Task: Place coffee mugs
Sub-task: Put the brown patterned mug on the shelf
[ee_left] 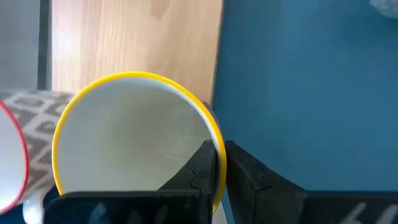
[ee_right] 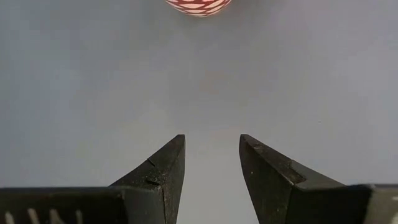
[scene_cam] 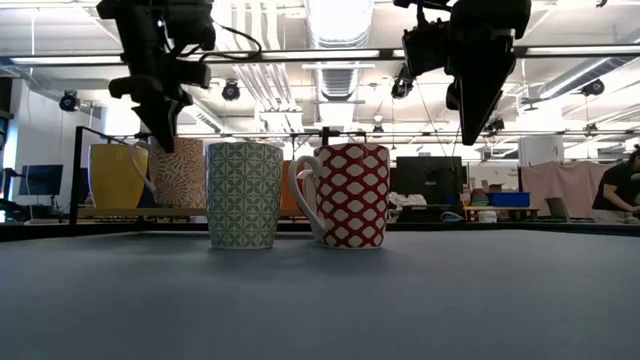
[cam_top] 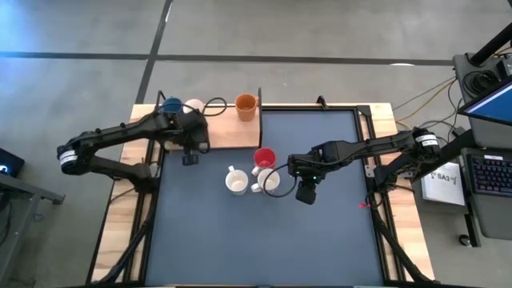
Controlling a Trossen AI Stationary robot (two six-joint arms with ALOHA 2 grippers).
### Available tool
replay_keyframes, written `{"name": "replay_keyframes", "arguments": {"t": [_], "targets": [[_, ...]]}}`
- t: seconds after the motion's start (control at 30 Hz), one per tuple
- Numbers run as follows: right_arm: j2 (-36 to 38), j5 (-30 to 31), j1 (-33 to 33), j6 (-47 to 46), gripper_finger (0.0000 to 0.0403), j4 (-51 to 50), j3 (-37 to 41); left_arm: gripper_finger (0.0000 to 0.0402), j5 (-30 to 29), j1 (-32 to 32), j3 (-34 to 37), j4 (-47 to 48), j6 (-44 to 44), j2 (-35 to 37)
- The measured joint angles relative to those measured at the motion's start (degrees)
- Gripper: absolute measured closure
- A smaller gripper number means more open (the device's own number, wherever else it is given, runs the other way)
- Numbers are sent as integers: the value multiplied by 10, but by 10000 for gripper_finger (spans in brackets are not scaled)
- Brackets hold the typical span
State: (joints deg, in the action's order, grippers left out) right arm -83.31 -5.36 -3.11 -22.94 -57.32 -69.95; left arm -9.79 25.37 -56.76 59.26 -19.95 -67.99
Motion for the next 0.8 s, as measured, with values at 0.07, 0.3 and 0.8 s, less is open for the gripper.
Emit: {"name": "replay_keyframes", "arguments": {"t": [0.07,0.3,0.8], "targets": [[0,0,0,0,262,1,0,391,-1,8,2,1,8,0],[0,0,0,0,262,5,0,389,-1,29,3,2,10,-2],[0,0,0,0,262,8,0,388,-1,45,8,1,18,-4]]}}
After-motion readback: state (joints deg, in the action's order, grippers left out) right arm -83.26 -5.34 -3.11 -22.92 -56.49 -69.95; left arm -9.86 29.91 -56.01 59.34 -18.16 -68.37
